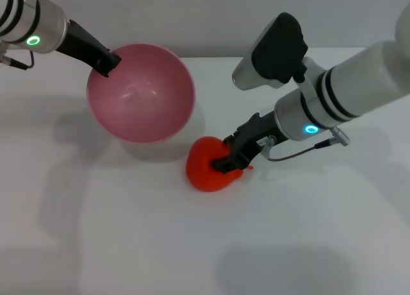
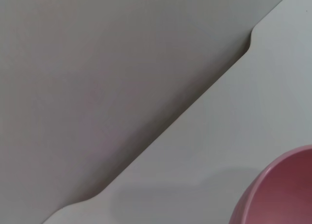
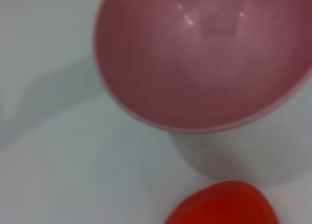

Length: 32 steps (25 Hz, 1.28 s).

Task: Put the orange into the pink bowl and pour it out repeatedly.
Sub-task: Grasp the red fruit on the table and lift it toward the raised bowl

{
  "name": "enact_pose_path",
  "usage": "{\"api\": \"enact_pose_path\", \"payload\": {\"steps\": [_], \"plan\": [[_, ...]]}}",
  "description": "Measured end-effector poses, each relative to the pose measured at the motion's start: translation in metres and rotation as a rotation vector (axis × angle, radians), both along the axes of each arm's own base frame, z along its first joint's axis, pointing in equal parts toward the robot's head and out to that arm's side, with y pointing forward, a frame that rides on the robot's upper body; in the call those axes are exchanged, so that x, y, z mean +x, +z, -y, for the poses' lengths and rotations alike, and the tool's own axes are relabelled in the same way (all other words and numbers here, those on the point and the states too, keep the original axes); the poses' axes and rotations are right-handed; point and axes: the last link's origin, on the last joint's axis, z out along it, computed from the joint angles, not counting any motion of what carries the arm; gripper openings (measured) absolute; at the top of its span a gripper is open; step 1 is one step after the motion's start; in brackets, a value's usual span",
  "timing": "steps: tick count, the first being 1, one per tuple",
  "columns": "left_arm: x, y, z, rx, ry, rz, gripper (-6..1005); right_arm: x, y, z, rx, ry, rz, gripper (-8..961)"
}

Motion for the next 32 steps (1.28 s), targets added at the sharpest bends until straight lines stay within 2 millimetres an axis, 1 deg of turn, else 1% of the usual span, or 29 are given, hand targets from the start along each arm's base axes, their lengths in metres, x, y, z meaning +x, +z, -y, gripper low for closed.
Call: {"api": "enact_pose_path", "payload": {"steps": [2, 11, 22, 25, 28, 29, 32], "plan": [[0.001, 0.0, 0.0, 0.0, -0.001, 0.001, 41, 0.004, -0.005, -0.002, 0.021, -0.001, 0.005, 442], [0.003, -0.002, 0.0, -0.001, 0.0, 0.003, 41, 0.003, -0.013, 0.002, 0.005, 0.001, -0.04, 433], [0.002, -0.003, 0.001, -0.004, 0.003, 0.006, 41, 0.008, -0.013, 0.003, 0.004, -0.022, -0.048, 422], [0.003, -0.003, 0.001, -0.006, 0.003, 0.007, 41, 0.009, -0.012, 0.003, 0.003, -0.025, -0.048, 186], [0.002, -0.003, 0.002, -0.007, 0.004, 0.008, 41, 0.017, -0.007, 0.002, 0.029, -0.056, -0.062, 162], [0.002, -0.003, 0.002, -0.007, 0.005, 0.008, 41, 0.017, -0.007, 0.002, 0.029, -0.056, -0.062, 154], [0.0, -0.004, 0.003, -0.007, 0.01, 0.008, 41, 0.023, 0.008, -0.003, 0.089, -0.088, -0.111, 130]]}}
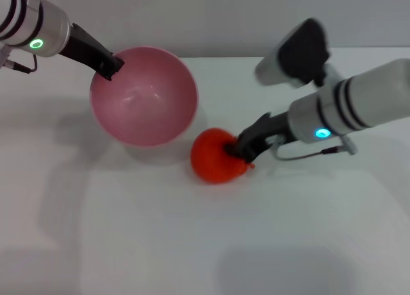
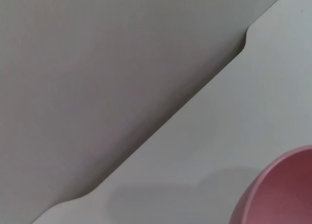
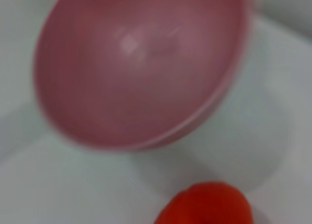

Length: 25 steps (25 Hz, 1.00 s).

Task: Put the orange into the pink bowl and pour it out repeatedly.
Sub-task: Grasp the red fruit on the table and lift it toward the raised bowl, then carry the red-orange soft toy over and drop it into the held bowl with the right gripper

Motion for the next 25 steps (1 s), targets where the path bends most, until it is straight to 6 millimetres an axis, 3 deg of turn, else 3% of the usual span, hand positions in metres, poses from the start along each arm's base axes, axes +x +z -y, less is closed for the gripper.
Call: {"api": "enact_pose_path", "payload": {"steps": [8, 13, 17, 21, 25], "plan": [[-0.003, 0.0, 0.001, -0.003, 0.002, -0.006, 41, 0.012, 0.088, -0.007, 0.321, -0.02, -0.123, 75], [-0.002, -0.002, 0.002, -0.01, -0.004, -0.01, 41, -0.008, 0.138, 0.003, 0.479, 0.062, -0.177, 55], [0.004, -0.012, 0.004, -0.039, -0.025, -0.026, 41, -0.046, 0.143, 0.016, 0.447, 0.178, -0.213, 51], [0.011, -0.022, 0.005, -0.066, -0.05, -0.025, 40, -0.086, 0.121, 0.026, 0.337, 0.306, -0.229, 51], [0.022, -0.032, 0.006, -0.086, -0.076, -0.002, 40, -0.105, 0.097, 0.03, 0.257, 0.367, -0.216, 51]]}}
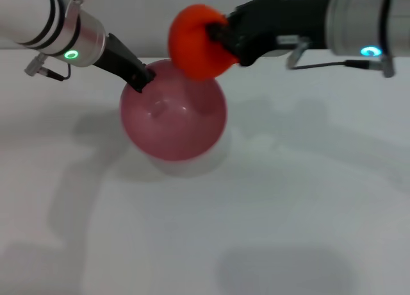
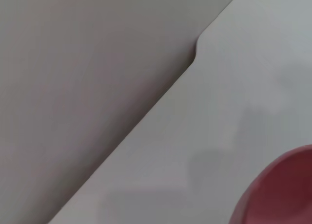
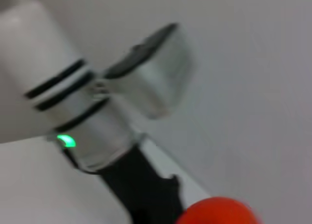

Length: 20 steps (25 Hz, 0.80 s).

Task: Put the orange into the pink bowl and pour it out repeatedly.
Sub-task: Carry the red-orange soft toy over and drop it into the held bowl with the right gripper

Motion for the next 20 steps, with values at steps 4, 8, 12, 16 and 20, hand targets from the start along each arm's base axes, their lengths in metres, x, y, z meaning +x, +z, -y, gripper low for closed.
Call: {"api": "enact_pose_path", "payload": {"steps": [4, 8, 12, 16, 20], "plan": [[0.004, -0.001, 0.0, -0.002, -0.01, 0.01, 40, -0.004, -0.016, 0.003, -0.032, 0.019, 0.017, 52], [0.006, -0.001, -0.001, -0.001, -0.014, 0.011, 40, 0.0, -0.026, 0.001, -0.054, 0.005, 0.031, 52], [0.007, -0.001, -0.001, -0.002, -0.017, 0.011, 40, 0.001, -0.028, 0.0, -0.058, 0.001, 0.034, 52], [0.007, -0.002, -0.001, -0.004, -0.017, 0.01, 40, 0.0, -0.028, 0.0, -0.056, 0.002, 0.032, 143], [0.006, -0.003, 0.0, -0.01, -0.016, 0.006, 40, 0.002, -0.025, -0.001, -0.05, -0.003, 0.028, 282]]}}
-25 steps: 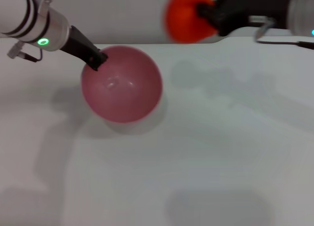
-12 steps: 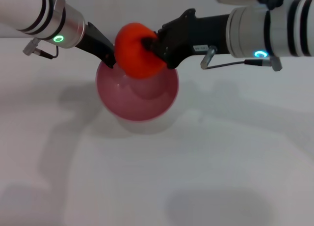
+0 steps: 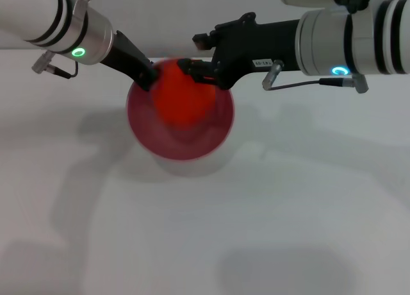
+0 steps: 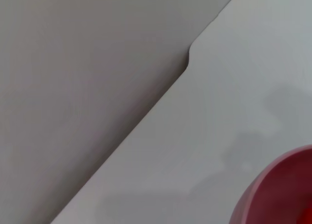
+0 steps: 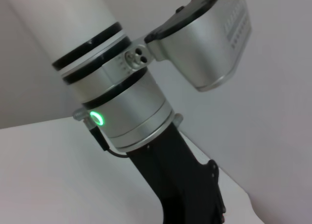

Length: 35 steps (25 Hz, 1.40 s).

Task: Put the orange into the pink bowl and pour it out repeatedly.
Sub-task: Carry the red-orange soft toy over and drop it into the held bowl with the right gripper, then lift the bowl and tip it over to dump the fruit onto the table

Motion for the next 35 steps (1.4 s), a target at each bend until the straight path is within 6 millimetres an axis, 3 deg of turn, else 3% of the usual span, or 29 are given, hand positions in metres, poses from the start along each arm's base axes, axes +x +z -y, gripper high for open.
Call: {"api": "enact_pose_path", "payload": {"steps": [4, 10, 13, 17, 22, 29, 35], "plan": [[-0.001, 0.0, 0.001, -0.003, 0.004, -0.001, 40, 0.003, 0.006, -0.001, 0.02, -0.01, -0.011, 468], [-0.001, 0.002, 0.0, 0.012, -0.008, -0.002, 40, 0.013, 0.028, -0.003, 0.108, -0.009, -0.055, 534], [0.0, 0.001, -0.002, 0.047, -0.05, -0.01, 40, 0.02, 0.038, 0.001, 0.134, 0.031, -0.11, 535], [0.006, -0.009, 0.0, 0.088, -0.152, -0.037, 40, 0.035, 0.053, 0.008, 0.195, 0.13, -0.318, 535], [0.012, -0.025, 0.004, 0.158, -0.305, -0.054, 40, 0.064, 0.069, 0.017, 0.391, 0.289, -0.531, 534], [0.019, -0.041, 0.011, 0.337, -0.539, -0.018, 40, 0.109, 0.085, 0.023, 0.667, 0.297, -0.708, 534], [0.015, -0.055, 0.034, 0.531, -0.771, 0.002, 40, 0.131, 0.095, 0.029, 0.842, 0.285, -0.805, 535]]}}
